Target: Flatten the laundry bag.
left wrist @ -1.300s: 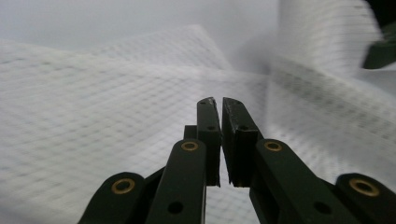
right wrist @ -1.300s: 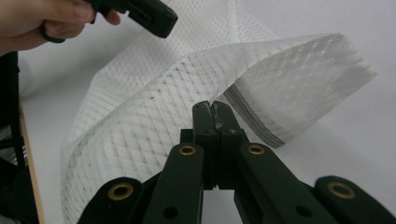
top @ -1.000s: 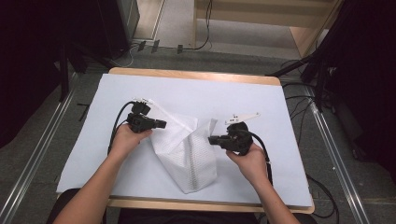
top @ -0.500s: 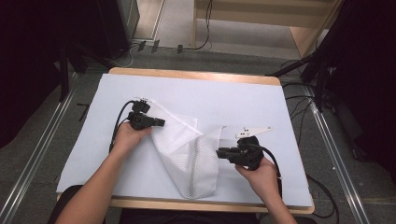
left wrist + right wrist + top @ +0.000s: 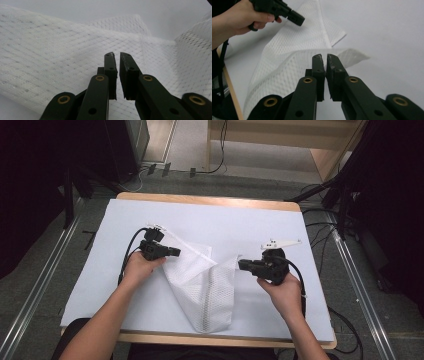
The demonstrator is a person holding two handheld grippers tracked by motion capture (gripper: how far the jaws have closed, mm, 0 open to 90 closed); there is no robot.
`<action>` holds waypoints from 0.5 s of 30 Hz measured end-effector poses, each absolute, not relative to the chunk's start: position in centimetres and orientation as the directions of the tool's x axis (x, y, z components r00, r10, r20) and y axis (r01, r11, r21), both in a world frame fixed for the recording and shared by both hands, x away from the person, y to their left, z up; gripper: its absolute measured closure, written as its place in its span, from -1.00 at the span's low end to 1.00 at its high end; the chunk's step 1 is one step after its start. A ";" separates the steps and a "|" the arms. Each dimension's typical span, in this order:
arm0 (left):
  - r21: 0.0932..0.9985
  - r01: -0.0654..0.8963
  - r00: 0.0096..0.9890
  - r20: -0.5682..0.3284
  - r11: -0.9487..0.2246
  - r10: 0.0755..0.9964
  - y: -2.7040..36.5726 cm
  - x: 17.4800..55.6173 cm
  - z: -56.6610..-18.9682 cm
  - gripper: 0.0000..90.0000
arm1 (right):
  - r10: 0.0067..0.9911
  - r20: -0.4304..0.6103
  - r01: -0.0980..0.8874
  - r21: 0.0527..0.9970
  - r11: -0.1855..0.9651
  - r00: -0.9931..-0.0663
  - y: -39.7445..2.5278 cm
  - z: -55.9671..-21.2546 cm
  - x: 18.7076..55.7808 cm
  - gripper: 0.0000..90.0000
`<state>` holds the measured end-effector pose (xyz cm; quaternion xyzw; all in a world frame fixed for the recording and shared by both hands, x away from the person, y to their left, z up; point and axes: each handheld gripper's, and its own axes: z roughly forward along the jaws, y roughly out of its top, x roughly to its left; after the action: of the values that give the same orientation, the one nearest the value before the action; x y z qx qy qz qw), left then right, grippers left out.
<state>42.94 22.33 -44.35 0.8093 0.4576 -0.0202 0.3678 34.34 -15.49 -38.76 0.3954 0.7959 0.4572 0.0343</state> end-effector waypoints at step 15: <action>0.578 0.755 0.581 -0.369 -0.310 0.726 22.6 43.0 -44.4 0.90 | 0.649 0.293 0.610 0.719 0.334 -0.702 -12.7 -40.2 40.2 1.00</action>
<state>43.05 22.62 -44.42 0.8091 0.4575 -0.0197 0.3683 40.20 -12.75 -40.16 0.3856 0.8164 0.4292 0.0230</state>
